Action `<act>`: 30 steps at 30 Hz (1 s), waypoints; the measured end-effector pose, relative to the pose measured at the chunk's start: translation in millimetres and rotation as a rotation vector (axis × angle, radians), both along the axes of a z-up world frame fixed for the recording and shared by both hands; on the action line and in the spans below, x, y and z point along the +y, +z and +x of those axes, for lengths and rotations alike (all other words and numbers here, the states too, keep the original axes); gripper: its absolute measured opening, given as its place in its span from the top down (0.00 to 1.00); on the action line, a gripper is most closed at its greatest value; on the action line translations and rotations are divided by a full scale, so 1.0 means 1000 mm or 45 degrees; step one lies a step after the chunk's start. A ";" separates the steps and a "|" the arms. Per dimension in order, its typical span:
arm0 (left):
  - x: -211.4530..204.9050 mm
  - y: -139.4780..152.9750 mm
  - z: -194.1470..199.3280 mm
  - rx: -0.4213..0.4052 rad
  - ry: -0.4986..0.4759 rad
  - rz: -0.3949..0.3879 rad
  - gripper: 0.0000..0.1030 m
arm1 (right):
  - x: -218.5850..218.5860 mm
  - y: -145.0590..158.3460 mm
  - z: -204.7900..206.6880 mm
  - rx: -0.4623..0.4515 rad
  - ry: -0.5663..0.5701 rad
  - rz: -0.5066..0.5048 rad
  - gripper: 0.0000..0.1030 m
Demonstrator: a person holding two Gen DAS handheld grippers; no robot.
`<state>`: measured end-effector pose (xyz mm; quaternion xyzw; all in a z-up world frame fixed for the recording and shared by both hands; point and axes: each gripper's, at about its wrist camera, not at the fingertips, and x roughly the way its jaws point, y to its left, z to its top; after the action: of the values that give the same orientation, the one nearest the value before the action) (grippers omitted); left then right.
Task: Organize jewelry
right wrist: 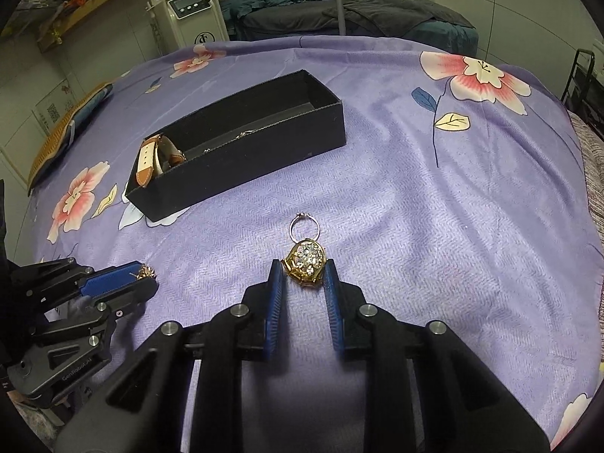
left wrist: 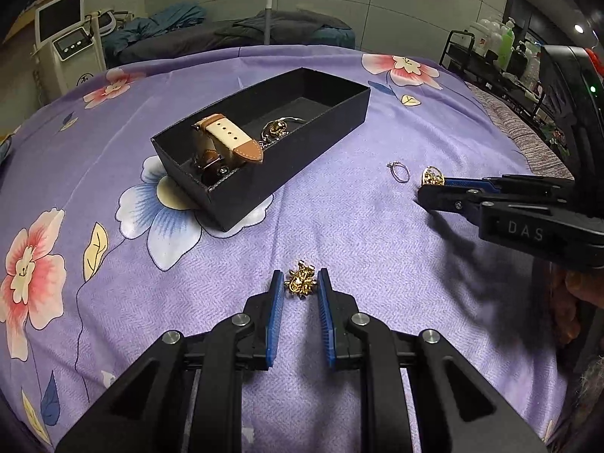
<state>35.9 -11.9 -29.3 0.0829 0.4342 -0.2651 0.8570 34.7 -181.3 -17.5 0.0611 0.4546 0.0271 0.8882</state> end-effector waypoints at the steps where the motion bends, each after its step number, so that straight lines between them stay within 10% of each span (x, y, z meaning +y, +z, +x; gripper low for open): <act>1: 0.000 0.000 0.000 0.001 -0.001 0.001 0.83 | 0.000 0.001 -0.002 0.001 0.003 0.001 0.78; 19: -0.006 0.006 -0.010 0.000 -0.037 0.008 0.83 | 0.011 0.016 -0.028 -0.055 0.131 0.146 0.77; 24: -0.006 0.003 -0.011 0.004 -0.033 0.009 0.83 | 0.011 0.024 -0.039 -0.121 0.162 0.195 0.63; 30: -0.007 0.003 -0.011 0.004 -0.033 0.006 0.83 | 0.015 0.009 -0.038 -0.027 0.137 0.070 0.62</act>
<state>25.1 -18.6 -26.0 0.0902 0.4351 -0.2751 0.8526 -3.0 -166.2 -8.3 0.0606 0.4467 0.0878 0.8883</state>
